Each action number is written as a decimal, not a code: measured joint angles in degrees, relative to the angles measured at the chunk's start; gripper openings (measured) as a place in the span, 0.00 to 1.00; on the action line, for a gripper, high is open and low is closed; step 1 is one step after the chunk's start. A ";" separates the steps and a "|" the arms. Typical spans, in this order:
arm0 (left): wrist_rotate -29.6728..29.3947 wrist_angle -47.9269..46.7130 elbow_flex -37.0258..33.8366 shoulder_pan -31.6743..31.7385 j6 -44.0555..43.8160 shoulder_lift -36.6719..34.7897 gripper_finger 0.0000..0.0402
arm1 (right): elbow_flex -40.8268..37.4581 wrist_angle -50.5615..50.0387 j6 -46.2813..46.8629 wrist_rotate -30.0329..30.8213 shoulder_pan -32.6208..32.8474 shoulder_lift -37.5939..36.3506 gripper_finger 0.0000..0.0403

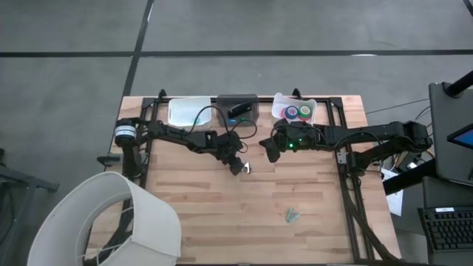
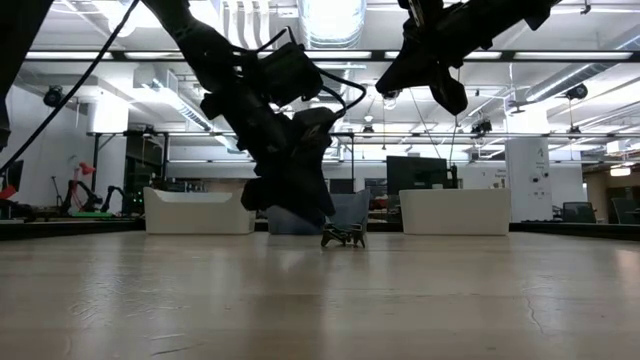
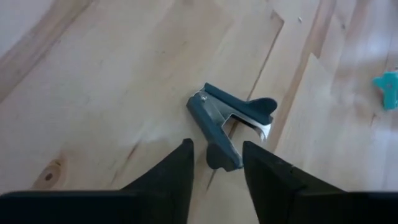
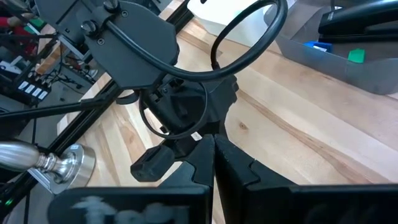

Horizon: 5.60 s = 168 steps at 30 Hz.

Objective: Pick and place Stapler, Stapler remover, tape
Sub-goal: Put the gray staple remover into the left white bin, then put the light blue staple remover into the left white bin

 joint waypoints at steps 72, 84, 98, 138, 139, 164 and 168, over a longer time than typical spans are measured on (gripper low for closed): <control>-38.30 -15.55 -19.81 32.37 20.34 -33.24 0.04 | 0.01 -4.77 6.11 -21.92 1.53 0.07 0.02; -20.47 -15.13 -18.36 33.02 14.76 -35.01 0.09 | -0.07 -18.40 -1.54 -26.06 14.78 1.07 0.02; 10.32 -1.44 -18.16 27.54 4.89 -38.82 0.12 | -4.12 -21.68 -14.42 -21.16 27.11 5.49 0.21; 10.14 2.34 -18.83 19.53 5.85 -38.62 0.09 | -0.02 -27.34 -16.00 -16.26 20.93 9.21 0.02; 11.25 3.23 -18.83 19.03 6.46 -38.62 0.08 | 0.21 -27.26 -15.97 -15.40 19.77 8.07 0.02; 14.61 17.72 -15.40 4.84 12.36 -33.26 0.34 | 28.80 -21.46 -26.60 -1.43 2.38 13.07 0.02; 14.34 17.14 -14.26 4.62 13.89 -32.30 0.34 | 32.34 -21.39 -28.25 -1.48 2.36 16.82 0.02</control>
